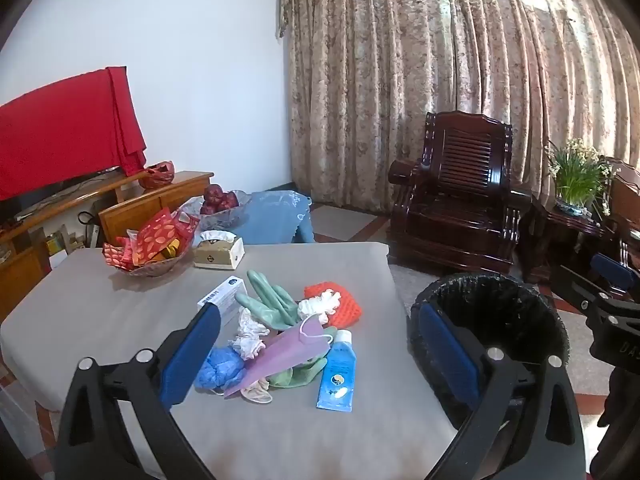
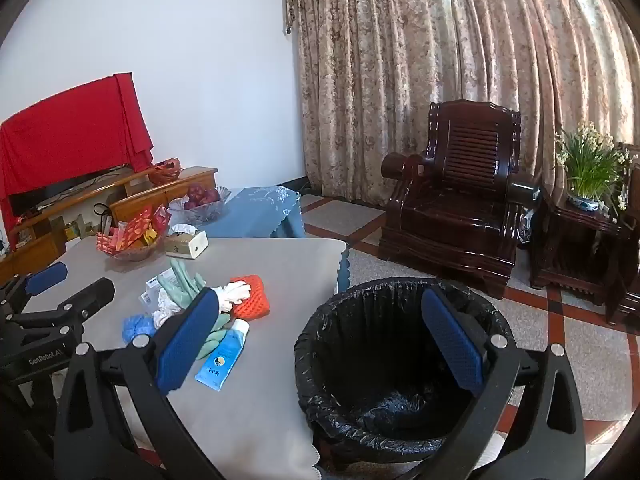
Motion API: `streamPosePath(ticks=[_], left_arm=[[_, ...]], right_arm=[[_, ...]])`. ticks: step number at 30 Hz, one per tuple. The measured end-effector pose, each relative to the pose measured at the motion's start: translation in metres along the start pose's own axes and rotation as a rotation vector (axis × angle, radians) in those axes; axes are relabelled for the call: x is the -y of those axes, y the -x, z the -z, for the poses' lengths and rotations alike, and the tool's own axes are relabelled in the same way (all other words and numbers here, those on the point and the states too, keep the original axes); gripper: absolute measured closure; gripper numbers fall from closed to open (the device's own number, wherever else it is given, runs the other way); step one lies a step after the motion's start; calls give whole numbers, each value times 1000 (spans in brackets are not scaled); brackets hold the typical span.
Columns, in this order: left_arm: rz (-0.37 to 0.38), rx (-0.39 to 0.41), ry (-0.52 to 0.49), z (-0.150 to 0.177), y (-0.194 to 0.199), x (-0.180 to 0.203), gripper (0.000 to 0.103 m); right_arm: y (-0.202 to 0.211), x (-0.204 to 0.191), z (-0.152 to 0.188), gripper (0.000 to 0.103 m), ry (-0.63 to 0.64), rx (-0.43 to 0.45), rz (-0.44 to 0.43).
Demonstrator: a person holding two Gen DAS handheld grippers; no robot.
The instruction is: Collect trash
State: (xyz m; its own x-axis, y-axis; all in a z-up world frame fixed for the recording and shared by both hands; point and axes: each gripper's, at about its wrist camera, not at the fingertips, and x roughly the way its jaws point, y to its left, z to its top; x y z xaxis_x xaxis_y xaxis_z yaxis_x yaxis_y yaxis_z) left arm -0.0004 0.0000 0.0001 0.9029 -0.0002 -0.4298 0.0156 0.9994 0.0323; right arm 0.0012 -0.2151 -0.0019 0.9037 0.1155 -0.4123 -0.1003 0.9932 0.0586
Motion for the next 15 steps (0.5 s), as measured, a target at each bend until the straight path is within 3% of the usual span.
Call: streamPosePath(ticks=[15], left_arm=[[1,-2,0,0,0,0,6]], right_arm=[[1,2,0,5,-5,2,0]])
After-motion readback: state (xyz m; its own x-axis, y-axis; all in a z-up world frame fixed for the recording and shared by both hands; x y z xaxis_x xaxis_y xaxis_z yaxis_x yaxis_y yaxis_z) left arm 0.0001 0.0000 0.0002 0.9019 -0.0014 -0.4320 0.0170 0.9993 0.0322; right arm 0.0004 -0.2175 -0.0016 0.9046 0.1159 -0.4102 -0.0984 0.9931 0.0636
